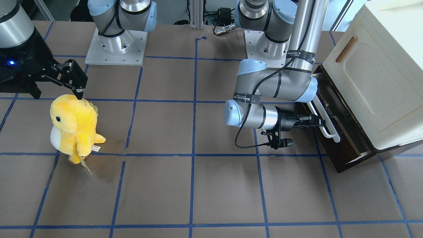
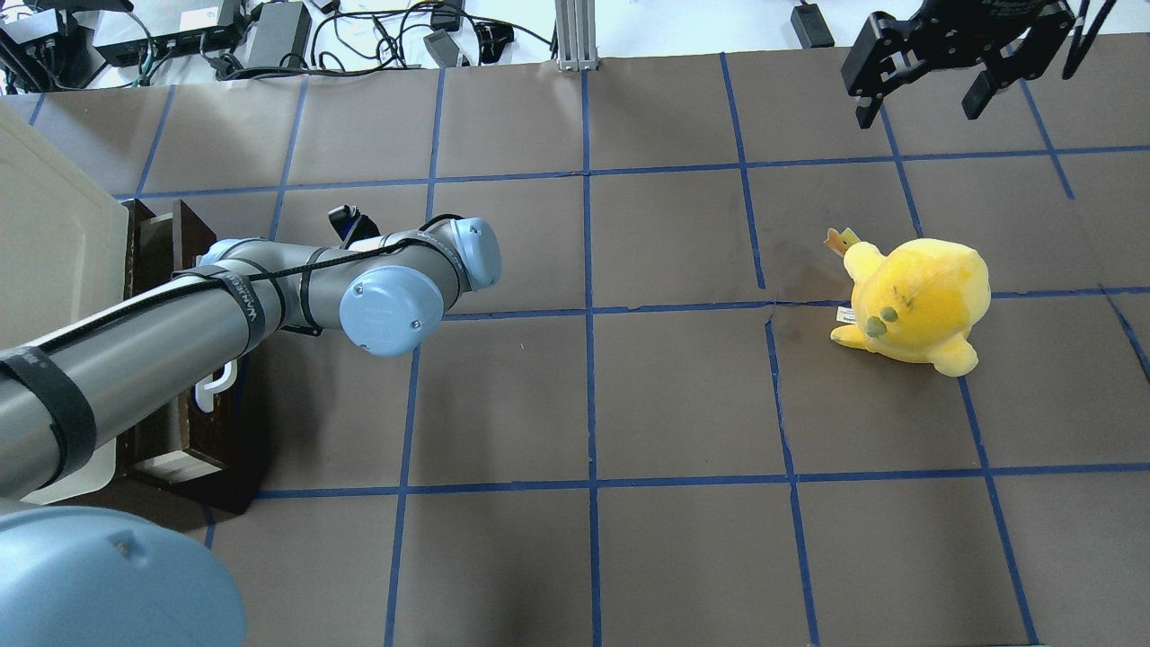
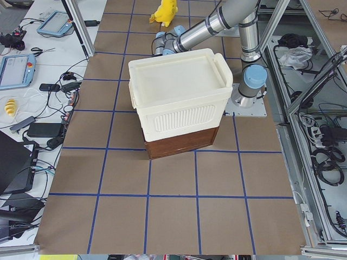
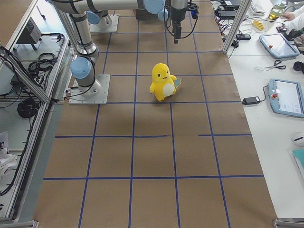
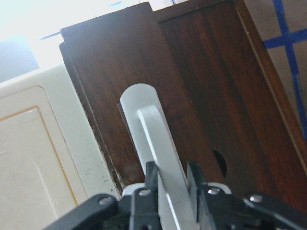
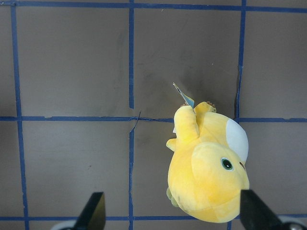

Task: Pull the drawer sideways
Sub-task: 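Pull the drawer handle outward with the left gripper, sliding the drawer open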

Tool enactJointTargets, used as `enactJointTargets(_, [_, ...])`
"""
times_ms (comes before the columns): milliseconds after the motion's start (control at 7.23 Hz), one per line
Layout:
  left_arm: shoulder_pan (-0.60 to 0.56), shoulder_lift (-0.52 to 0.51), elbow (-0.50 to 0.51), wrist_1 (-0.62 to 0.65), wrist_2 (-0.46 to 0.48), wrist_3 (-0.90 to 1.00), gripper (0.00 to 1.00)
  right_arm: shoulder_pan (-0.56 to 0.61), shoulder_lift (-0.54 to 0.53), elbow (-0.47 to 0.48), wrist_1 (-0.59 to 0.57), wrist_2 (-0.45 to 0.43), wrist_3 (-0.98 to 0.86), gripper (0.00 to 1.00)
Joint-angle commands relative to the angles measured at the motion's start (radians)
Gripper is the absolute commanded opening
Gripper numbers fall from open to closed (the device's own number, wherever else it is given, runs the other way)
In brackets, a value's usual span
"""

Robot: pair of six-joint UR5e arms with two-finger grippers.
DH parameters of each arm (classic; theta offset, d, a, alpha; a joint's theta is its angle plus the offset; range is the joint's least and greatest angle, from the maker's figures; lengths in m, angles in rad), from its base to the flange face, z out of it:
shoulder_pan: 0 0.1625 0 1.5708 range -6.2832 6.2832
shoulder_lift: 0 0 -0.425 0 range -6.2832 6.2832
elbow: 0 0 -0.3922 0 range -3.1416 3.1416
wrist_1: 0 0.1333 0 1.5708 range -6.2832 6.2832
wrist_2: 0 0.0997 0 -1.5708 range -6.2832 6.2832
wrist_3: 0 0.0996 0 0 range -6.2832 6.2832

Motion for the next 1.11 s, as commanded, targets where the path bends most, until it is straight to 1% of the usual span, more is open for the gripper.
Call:
enactJointTargets(0, [-0.020, -0.004, 0.004, 0.000, 0.002, 0.006, 0.00, 0.000, 0.000, 0.000, -0.001, 0.000, 0.000, 1.00])
enactJointTargets(968, [-0.054, -0.006, 0.027, 0.000, -0.003, 0.020, 0.00, 0.000, 0.000, 0.000, -0.001, 0.000, 0.000, 1.00])
